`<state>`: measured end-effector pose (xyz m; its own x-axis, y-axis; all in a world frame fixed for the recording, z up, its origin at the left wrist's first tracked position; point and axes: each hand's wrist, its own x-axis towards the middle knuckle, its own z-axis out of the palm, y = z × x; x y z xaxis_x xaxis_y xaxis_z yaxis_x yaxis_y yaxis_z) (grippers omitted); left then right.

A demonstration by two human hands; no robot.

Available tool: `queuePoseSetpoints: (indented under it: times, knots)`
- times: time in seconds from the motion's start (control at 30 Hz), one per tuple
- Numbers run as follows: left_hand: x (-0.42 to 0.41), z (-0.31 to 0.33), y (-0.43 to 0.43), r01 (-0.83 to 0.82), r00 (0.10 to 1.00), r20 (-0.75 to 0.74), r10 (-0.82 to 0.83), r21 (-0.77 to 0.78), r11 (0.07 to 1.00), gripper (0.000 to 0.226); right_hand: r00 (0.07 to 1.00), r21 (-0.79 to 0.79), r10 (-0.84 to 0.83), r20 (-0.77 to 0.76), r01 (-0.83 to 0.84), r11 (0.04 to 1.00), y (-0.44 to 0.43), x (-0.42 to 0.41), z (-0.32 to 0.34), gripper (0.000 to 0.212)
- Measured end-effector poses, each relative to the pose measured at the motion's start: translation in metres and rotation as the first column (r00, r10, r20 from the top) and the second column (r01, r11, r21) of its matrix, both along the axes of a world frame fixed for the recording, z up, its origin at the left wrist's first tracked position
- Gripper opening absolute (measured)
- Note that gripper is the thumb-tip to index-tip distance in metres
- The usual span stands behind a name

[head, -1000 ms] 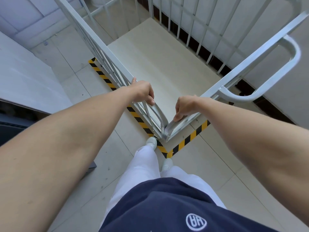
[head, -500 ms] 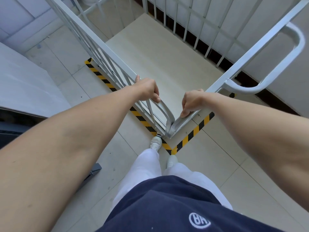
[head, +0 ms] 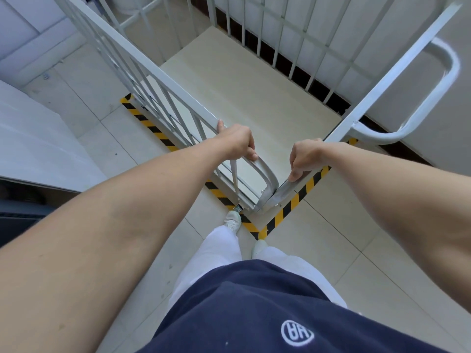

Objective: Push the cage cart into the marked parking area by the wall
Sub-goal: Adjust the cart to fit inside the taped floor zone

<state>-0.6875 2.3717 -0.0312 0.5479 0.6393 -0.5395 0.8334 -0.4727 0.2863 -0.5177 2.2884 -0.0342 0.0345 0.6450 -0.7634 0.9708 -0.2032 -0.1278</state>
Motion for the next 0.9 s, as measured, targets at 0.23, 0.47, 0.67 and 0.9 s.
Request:
queuePoseSetpoints:
  times: [0.23,0.47,0.67,0.9]
  knots:
    - [-0.0016,-0.0002,0.0005,0.007,1.0,-0.004,-0.007,-0.008,1.0,0.032,1.0,0.024,0.023,-0.003,-0.023,0.999,-0.0019,-0.0024,-0.0026,0.027]
    - [-0.0002,-0.0001,0.0023,0.003,1.0,-0.02,-0.004,-0.029,1.0,0.03,1.0,0.039,0.021,-0.02,-0.02,0.999,-0.004,-0.0013,-0.0032,0.035]
    - [-0.0007,0.0032,0.0001,-0.019,1.0,0.0,0.019,-0.045,0.999,0.028,0.999,0.049,0.004,-0.033,-0.002,0.999,-0.0062,-0.0007,-0.0038,0.039]
    - [0.0005,0.0056,-0.0008,-0.024,1.0,0.0,0.024,-0.052,0.998,0.028,0.999,0.054,0.04,-0.024,-0.039,0.998,-0.0043,0.0003,-0.0073,0.035]
